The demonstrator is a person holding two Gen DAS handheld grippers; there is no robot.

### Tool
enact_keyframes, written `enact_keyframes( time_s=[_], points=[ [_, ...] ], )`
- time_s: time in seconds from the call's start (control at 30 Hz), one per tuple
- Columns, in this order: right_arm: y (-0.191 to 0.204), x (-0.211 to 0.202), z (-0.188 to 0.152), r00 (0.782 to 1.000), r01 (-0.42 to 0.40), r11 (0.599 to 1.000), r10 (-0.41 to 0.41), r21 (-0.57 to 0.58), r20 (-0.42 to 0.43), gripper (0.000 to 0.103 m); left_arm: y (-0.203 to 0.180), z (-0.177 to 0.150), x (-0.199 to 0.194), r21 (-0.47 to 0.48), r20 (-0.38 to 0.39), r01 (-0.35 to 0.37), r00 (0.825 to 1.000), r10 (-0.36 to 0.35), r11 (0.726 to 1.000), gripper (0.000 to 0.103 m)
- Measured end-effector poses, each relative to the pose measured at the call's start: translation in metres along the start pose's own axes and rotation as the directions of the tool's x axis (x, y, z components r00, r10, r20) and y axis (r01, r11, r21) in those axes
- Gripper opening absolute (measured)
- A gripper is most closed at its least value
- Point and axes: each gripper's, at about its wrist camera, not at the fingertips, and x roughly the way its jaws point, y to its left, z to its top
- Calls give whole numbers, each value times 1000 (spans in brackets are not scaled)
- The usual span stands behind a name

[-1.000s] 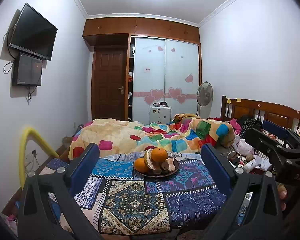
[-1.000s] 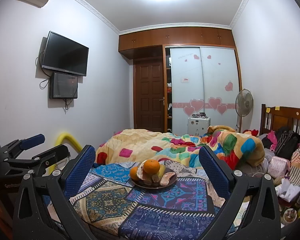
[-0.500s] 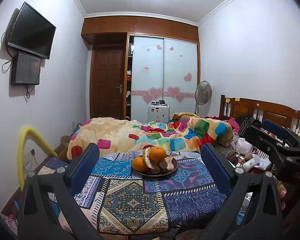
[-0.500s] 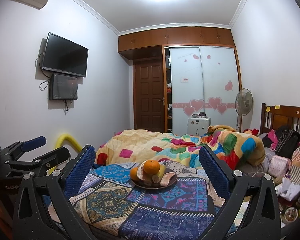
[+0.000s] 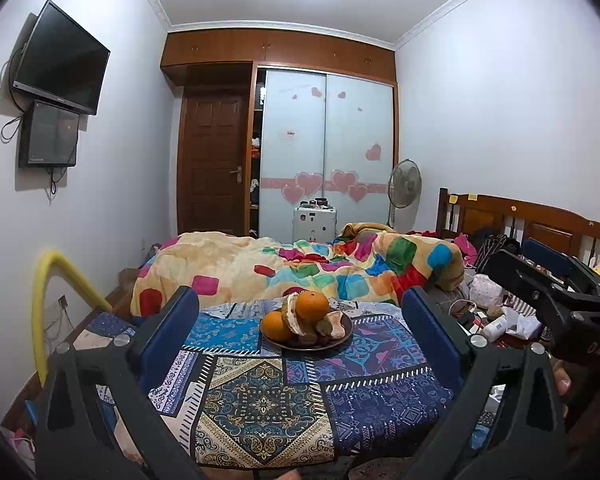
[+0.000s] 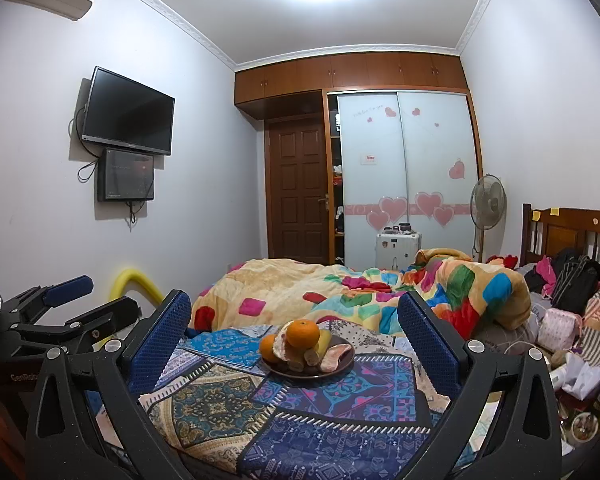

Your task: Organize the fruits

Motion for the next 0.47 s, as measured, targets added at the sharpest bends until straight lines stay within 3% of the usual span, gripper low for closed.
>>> enact_keyframes(
  time_s=[0.47],
  points=[
    [-1, 2, -1, 1000, -1, 1000, 1, 4, -5, 103, 0, -1, 2, 1, -9, 3, 1000, -3, 1000, 103]
  ],
)
